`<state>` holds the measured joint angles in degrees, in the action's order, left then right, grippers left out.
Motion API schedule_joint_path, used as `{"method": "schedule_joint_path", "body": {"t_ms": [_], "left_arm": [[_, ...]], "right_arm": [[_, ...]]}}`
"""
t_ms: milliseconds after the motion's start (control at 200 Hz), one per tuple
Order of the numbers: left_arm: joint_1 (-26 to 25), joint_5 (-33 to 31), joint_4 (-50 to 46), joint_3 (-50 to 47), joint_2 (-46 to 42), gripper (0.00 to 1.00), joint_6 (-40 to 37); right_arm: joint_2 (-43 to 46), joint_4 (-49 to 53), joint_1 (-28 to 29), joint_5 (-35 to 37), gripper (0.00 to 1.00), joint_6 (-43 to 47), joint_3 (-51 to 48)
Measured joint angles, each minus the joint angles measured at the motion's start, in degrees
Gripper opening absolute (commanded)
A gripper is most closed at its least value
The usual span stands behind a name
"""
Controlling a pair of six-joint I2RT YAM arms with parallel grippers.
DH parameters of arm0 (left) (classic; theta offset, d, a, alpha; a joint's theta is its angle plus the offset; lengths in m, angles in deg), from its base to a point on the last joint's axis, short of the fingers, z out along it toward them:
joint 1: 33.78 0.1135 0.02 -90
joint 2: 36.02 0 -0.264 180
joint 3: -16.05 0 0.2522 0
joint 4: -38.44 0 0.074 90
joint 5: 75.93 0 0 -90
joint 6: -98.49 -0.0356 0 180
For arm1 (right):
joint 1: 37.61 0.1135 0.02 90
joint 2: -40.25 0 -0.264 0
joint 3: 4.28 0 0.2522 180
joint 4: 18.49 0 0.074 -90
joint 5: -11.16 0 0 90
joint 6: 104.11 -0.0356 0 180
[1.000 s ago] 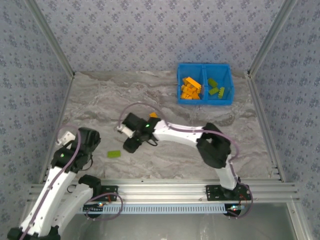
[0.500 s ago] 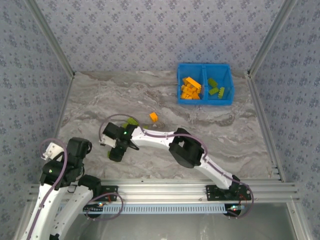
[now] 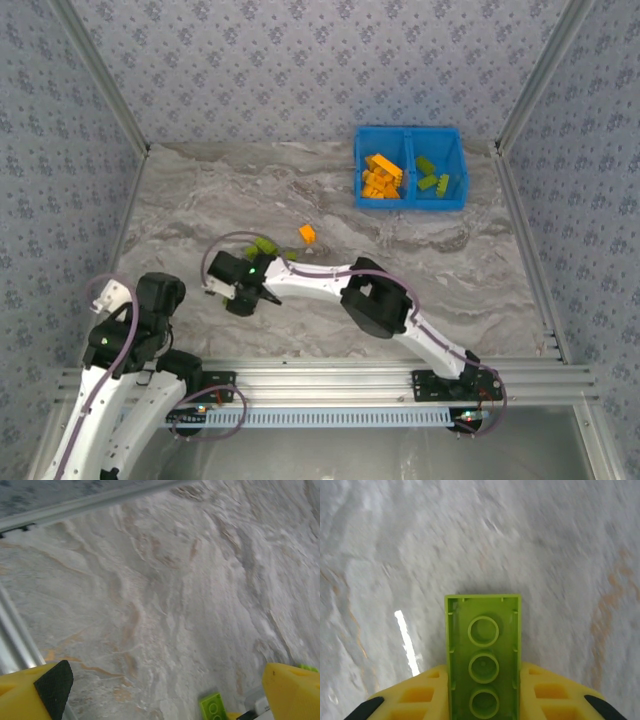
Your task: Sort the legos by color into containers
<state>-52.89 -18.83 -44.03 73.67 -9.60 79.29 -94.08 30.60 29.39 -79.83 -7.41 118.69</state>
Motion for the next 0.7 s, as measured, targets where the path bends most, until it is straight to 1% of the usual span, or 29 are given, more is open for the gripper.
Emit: {"method": "schedule_joint_path", "body": {"t_ms": [105, 195, 250, 345, 435, 495, 570, 645, 700], "left_arm": [[0.0, 4.81, 6.45, -2.47, -1.09, 0.95, -5.97], [0.0, 10.82, 13.05, -5.16, -1.27, 0.94, -11.47], [0.0, 14.62, 16.87, -6.58, -0.79, 0.93, -14.19], [0.0, 21.09, 22.8, -7.82, 2.1, 0.91, -17.9], [0.0, 27.21, 28.33, -7.82, 6.8, 0.91, -21.03], [-0.09, 31.08, 31.3, -7.82, 9.66, 0.91, -23.19], [-0.92, 34.8, 34.14, -7.78, 12.74, 0.91, -25.83], [-2.71, 36.98, 34.91, -7.17, 15.61, 0.92, -28.22], [-4.2, 37.9, 34.91, -6.27, 17.18, 0.94, -29.7]], "right_arm": [[7.45, -1.99, -3.19, 0.24, 0.24, -3.3, -10.05], [17.97, -3.91, -7.43, 1.01, 0.24, -7.1, -19.1], [24.7, -4.79, -10.36, 1.38, 0.24, -9.42, -22.56], [36.52, -7.52, -17.35, 4.09, 0.25, -13.55, -26.67], [44.19, -9.03, -25.24, 8.5, 0.25, -16.98, -29.29], [46.75, -9.88, -31.34, 10.38, 0.25, -19.63, -30.97], [47.06, -10.84, -39.23, 11.76, 0.26, -22.47, -33.0], [44.19, -11.06, -47.15, 13.07, 0.25, -24.9, -33.62], [40.7, -11.06, -51.82, 13.9, 0.25, -26.34, -32.92]]}}
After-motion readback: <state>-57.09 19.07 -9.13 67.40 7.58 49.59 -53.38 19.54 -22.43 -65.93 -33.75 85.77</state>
